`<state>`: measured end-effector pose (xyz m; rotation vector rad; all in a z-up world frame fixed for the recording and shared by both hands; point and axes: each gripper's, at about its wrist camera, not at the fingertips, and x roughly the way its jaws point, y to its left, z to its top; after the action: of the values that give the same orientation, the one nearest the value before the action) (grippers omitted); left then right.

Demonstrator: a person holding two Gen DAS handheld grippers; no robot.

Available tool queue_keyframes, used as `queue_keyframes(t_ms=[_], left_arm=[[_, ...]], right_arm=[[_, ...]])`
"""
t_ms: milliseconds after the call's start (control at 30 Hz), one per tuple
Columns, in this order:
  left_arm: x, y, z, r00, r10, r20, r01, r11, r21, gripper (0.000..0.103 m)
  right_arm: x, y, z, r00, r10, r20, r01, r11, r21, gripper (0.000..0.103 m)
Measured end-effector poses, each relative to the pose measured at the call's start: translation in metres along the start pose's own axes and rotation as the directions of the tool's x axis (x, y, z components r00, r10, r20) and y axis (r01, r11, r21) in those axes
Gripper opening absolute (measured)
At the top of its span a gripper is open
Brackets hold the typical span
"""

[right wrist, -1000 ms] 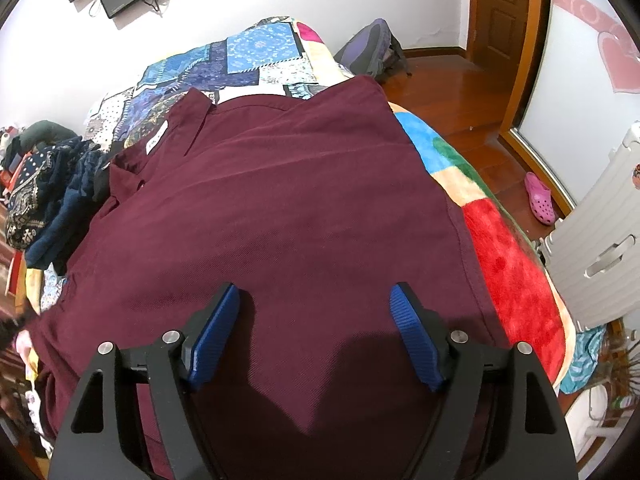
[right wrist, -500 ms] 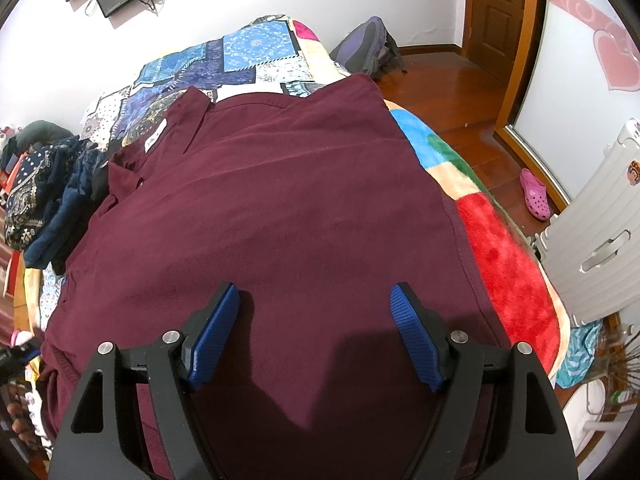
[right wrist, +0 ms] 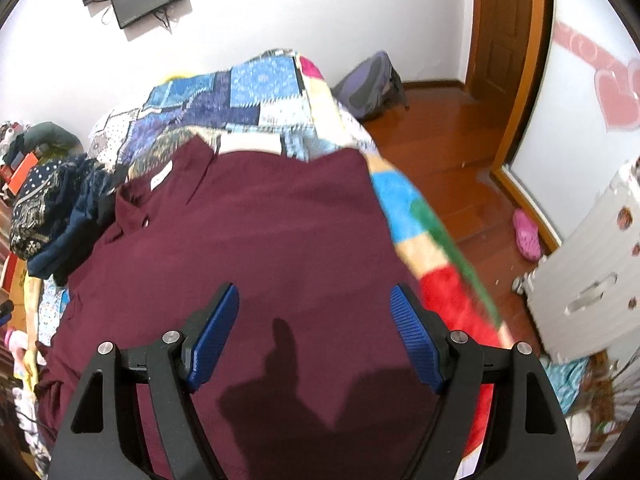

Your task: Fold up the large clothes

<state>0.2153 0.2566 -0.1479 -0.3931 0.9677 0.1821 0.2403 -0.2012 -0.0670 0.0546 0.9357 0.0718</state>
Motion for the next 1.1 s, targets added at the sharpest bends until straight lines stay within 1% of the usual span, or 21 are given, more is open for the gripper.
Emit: queue_keyframes(t_ms=[33, 133, 200, 333, 500, 567, 633, 700, 733, 767, 800, 833, 867, 900, 933, 967, 1000, 1100], left_arm=[[0.012, 0.002, 0.005, 1.0, -0.01, -0.025, 0.01, 1.0, 0.006, 0.064], [0.043, 0.007, 0.015, 0.996, -0.003, -0.094, 0.002, 1.0, -0.01, 0.064], [0.067, 0.011, 0.021, 0.99, -0.026, -0.138, 0.022, 0.999, -0.031, 0.064], [0.11, 0.019, 0.026, 0.977, -0.047, -0.207, 0.031, 0.996, -0.079, 0.064], [0.15, 0.025, 0.028, 0.957, -0.12, -0.262, 0.08, 0.984, -0.159, 0.064], [0.163, 0.027, 0.027, 0.948, -0.141, -0.287, 0.088, 0.978, -0.19, 0.064], [0.173, 0.032, 0.025, 0.943, -0.153, -0.294, 0.089, 0.971, -0.221, 0.064], [0.176, 0.035, 0.025, 0.943, -0.176, -0.282, 0.106, 0.963, -0.249, 0.064], [0.175, 0.036, 0.025, 0.945, -0.191, -0.267, 0.12, 0.958, -0.26, 0.061], [0.175, 0.036, 0.024, 0.943, -0.209, -0.26, 0.139, 0.954, -0.266, 0.042], [0.175, 0.036, 0.024, 0.937, -0.234, -0.261, 0.162, 0.949, -0.27, 0.021], [0.176, 0.037, 0.024, 0.935, -0.234, -0.265, 0.162, 0.95, -0.267, 0.014], [0.175, 0.036, 0.023, 0.938, -0.223, -0.264, 0.155, 0.954, -0.255, 0.008], [0.174, 0.034, 0.023, 0.94, -0.217, -0.261, 0.153, 0.958, -0.244, 0.005], [0.173, 0.033, 0.024, 0.944, -0.205, -0.257, 0.145, 0.962, -0.233, 0.004], [0.171, 0.03, 0.026, 0.949, -0.185, -0.255, 0.13, 0.967, -0.219, 0.003], [0.17, 0.027, 0.029, 0.953, -0.164, -0.255, 0.113, 0.973, -0.203, 0.003], [0.172, 0.013, 0.042, 0.963, -0.075, -0.258, 0.044, 0.991, -0.122, 0.002]], right_arm=[[0.001, -0.002, 0.007, 1.0, 0.005, 0.0, -0.005, 1.0, -0.017, 0.075], [0.01, -0.007, 0.024, 1.0, -0.004, -0.009, 0.003, 0.999, -0.049, 0.075], [0.017, -0.012, 0.032, 1.0, -0.01, -0.019, 0.009, 0.998, -0.058, 0.075], [0.038, -0.027, 0.047, 0.998, -0.003, -0.064, 0.001, 0.999, -0.034, 0.075], [0.068, -0.045, 0.056, 0.99, 0.044, -0.134, -0.039, 0.998, 0.039, 0.075], [0.078, -0.05, 0.057, 0.986, 0.056, -0.155, -0.048, 0.997, 0.057, 0.075], [0.091, -0.055, 0.058, 0.981, 0.079, -0.176, -0.065, 0.994, 0.088, 0.075], [0.099, -0.061, 0.06, 0.976, 0.101, -0.194, -0.079, 0.99, 0.117, 0.075], [0.106, -0.063, 0.06, 0.972, 0.116, -0.204, -0.089, 0.987, 0.137, 0.075], [0.11, -0.063, 0.06, 0.97, 0.125, -0.208, -0.096, 0.984, 0.147, 0.074], [0.112, -0.064, 0.06, 0.969, 0.13, -0.209, -0.099, 0.983, 0.153, 0.069], [0.117, -0.062, 0.061, 0.965, 0.144, -0.217, -0.112, 0.981, 0.156, 0.061], [0.12, -0.06, 0.061, 0.96, 0.163, -0.225, -0.13, 0.979, 0.156, 0.056], [0.123, -0.057, 0.062, 0.954, 0.191, -0.233, -0.156, 0.975, 0.159, 0.043], [0.127, -0.054, 0.062, 0.942, 0.224, -0.25, -0.187, 0.969, 0.162, 0.026], [0.129, -0.051, 0.063, 0.941, 0.215, -0.262, -0.178, 0.971, 0.158, 0.024], [0.128, -0.047, 0.064, 0.948, 0.189, -0.258, -0.157, 0.977, 0.142, 0.023], [0.123, -0.037, 0.066, 0.959, 0.131, -0.25, -0.113, 0.99, 0.084, 0.02]])
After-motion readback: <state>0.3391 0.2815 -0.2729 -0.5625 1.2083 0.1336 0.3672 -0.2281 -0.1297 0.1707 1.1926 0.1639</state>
